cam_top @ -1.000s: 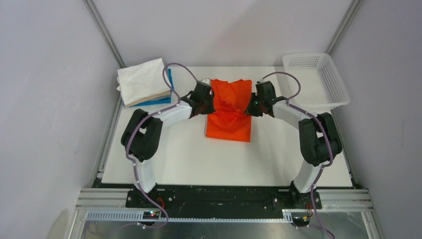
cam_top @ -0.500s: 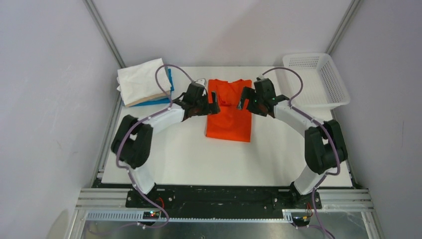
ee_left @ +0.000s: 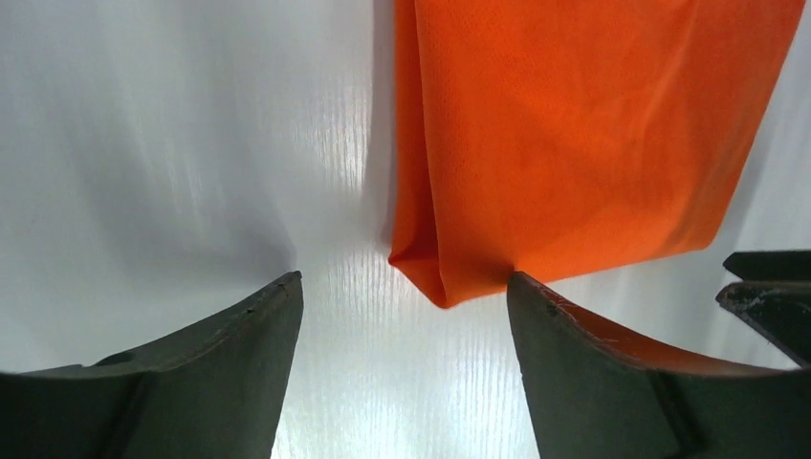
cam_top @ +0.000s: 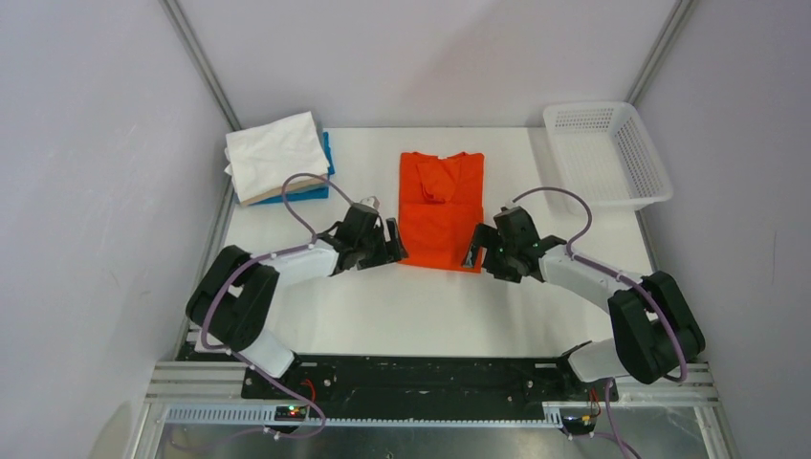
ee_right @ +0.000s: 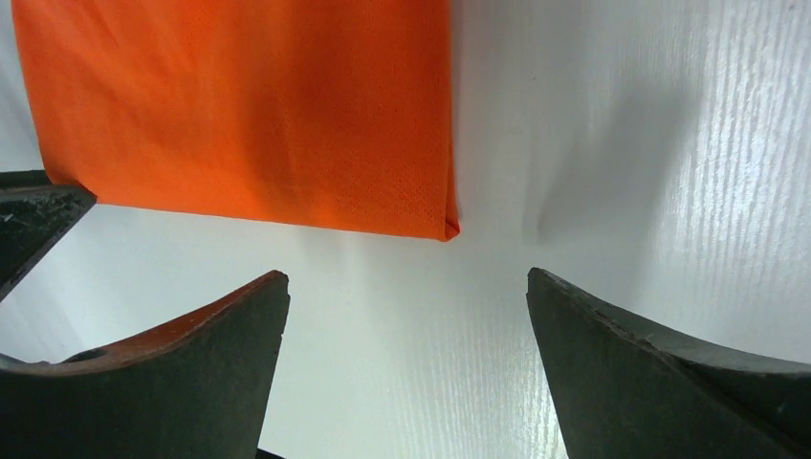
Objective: Fold and stack the t-shirts
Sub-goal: Fold the folded rectangular tshirt in 1/3 of the way, then grab one side of the 2/3 rectangular tshirt with both arms
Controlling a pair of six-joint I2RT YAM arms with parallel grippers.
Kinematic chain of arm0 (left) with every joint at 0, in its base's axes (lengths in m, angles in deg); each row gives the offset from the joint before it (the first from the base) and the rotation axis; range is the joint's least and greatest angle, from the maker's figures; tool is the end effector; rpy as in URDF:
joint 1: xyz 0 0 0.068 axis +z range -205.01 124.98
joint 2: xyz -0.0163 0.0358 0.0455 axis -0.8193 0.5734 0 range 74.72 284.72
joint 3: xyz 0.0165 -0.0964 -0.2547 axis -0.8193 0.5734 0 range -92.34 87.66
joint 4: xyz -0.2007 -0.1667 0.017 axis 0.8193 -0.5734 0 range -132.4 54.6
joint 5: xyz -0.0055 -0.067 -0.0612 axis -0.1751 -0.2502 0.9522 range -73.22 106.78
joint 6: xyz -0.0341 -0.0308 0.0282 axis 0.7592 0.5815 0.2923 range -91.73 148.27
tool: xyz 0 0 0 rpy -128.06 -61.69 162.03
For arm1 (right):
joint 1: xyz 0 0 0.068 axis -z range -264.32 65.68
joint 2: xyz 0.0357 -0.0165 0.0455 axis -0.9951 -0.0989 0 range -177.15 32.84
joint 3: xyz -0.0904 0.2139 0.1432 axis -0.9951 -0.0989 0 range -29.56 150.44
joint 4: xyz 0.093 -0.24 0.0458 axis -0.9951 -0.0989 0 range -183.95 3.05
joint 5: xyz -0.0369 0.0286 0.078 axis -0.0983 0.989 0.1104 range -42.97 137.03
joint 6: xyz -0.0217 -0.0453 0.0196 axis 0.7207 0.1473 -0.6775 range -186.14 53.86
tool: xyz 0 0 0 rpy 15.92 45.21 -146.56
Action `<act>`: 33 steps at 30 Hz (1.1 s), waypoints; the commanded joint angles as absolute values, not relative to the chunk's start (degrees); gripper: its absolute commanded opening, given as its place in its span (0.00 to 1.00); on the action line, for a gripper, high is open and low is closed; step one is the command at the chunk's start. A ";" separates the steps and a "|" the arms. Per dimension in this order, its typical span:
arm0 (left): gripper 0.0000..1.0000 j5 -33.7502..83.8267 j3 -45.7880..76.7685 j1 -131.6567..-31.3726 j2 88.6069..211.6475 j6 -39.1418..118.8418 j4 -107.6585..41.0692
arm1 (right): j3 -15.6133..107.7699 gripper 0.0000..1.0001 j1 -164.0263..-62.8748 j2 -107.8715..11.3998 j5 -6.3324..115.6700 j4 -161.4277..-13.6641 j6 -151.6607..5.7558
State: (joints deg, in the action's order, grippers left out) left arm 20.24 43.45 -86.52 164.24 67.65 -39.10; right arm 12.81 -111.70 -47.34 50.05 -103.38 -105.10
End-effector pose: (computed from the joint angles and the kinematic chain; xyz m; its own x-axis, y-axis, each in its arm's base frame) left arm 0.2585 -0.1609 0.1629 -0.8498 -0.2219 -0.4781 0.0210 0.8921 -0.4514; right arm 0.2383 0.1254 0.1819 -0.8663 0.2585 -0.4274 0.0749 0.9132 0.4006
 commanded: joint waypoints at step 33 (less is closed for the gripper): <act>0.00 23.53 50.46 -89.63 163.56 73.62 -29.86 | 3.44 0.00 -112.36 -46.78 53.59 -92.66 -110.72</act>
State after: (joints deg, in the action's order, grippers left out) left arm 24.46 45.92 -87.94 170.16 73.35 -27.80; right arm 6.06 -110.76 -52.15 52.85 -89.63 -112.57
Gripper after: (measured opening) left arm 0.011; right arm 0.021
